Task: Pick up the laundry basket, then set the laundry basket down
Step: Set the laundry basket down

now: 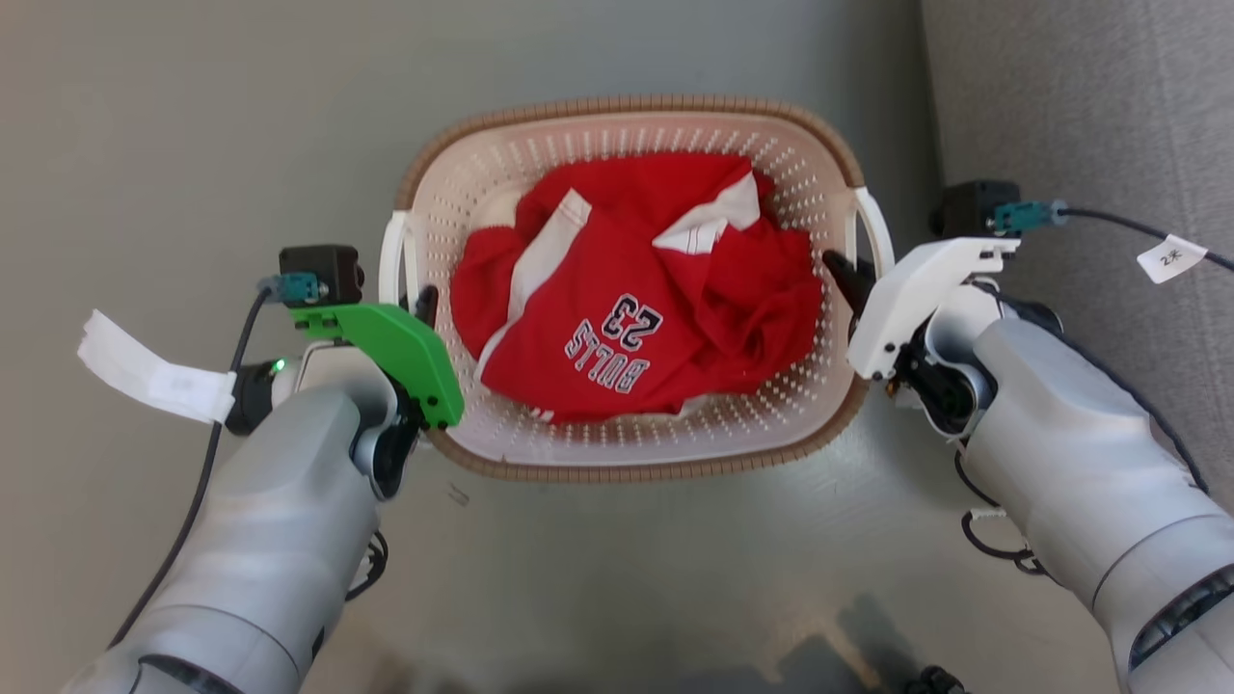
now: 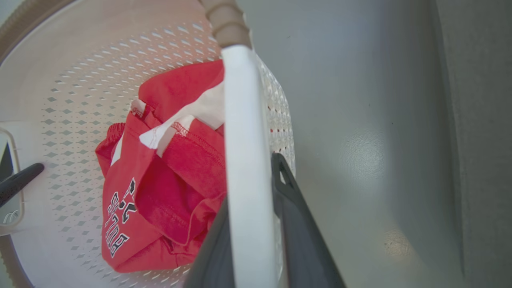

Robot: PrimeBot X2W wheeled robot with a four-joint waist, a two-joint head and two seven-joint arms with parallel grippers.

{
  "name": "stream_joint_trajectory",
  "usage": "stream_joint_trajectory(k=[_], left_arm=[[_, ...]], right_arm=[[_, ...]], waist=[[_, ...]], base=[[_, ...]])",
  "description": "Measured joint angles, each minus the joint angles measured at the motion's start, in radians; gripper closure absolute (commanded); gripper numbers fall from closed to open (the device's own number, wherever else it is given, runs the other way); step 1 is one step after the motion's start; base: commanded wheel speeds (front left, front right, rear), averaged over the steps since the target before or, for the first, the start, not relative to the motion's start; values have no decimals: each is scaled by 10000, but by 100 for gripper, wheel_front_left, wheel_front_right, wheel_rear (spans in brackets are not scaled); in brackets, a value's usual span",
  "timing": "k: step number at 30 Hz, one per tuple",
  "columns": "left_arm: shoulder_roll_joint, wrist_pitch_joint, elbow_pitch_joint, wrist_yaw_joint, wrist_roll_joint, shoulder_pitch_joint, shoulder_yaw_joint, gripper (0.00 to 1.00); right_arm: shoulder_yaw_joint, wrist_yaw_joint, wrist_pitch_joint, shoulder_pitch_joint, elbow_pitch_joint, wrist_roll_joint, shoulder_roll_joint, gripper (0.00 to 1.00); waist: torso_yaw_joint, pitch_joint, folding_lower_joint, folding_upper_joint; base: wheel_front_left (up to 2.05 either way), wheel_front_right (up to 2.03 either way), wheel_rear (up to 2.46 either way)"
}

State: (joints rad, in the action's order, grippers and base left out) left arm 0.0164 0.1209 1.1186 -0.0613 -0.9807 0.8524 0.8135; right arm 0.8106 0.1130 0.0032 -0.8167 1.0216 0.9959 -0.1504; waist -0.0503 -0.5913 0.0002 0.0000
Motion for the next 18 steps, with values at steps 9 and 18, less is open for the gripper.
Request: stream_joint_trajectory(k=[9, 18], left_arm=[[0, 464, -29, 12, 10, 659, -27, 100], [-8, 715, -42, 15, 13, 1126, -19, 100]], right_arm=[[-35, 2, -420, -604, -148, 29, -136, 100], [42, 6, -746, -1023, -226, 29, -276, 100]], waist=[[87, -1093, 0, 0], [216, -2029, 0, 0]], base=[[0, 0, 0], [0, 0, 0]])
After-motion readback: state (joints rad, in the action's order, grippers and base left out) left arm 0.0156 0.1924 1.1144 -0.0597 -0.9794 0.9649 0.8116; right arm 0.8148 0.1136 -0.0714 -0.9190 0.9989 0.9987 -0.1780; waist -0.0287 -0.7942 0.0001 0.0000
